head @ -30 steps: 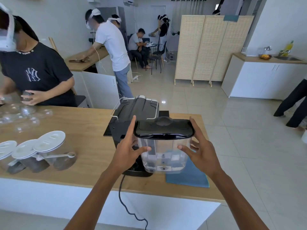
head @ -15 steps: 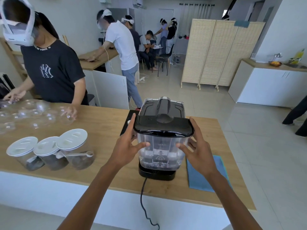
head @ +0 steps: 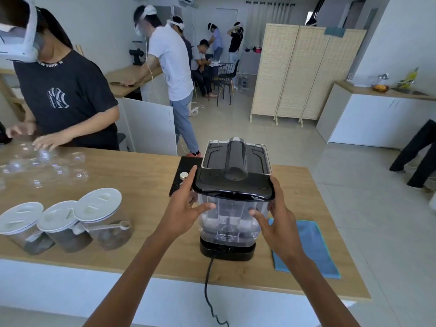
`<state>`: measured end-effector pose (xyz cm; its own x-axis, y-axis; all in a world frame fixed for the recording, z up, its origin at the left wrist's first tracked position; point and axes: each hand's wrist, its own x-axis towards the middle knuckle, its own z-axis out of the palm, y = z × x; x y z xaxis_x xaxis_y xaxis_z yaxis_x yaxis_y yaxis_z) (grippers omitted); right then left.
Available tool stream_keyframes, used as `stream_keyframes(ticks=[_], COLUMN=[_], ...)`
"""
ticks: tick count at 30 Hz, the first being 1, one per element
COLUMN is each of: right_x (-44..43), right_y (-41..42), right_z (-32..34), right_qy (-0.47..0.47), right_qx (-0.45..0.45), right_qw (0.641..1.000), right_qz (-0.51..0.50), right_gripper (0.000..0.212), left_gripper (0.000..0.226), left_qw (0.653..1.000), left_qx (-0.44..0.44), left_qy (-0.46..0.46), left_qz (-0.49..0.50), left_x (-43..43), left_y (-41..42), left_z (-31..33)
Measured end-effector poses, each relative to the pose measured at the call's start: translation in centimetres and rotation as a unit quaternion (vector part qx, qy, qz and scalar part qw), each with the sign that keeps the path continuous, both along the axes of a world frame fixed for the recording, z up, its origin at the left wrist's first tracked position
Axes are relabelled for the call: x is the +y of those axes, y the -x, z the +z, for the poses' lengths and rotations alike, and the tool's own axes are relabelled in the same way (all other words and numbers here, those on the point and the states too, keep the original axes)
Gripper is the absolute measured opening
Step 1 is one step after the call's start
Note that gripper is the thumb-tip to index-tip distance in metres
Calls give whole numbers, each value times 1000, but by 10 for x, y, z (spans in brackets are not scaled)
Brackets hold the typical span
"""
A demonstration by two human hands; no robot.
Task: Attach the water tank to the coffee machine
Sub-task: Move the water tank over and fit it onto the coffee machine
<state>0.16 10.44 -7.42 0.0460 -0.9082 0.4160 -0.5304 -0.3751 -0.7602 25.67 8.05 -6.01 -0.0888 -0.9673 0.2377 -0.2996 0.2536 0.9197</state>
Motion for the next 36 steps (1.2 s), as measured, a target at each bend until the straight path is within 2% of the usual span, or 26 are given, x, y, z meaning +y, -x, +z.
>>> stream_keyframes(ticks=[19, 27, 36], right_x=[4, 6, 3], right_y=[-8, -9, -11], right_z=[-35, -40, -39], right_qy=[-3, 10, 22], right_qx=[-44, -33, -19], right_qw=[997, 995, 994], right_qz=[-62, -92, -108], right_gripper=[87, 84, 85], left_gripper=[101, 105, 107], left_qw=[999, 999, 998], left_qx=[16, -19, -18], left_qy=[4, 1, 13], left_qz=[31, 38, 51], left_x=[6, 3, 1], left_y=[7, 10, 11], left_z=[-26, -37, -37])
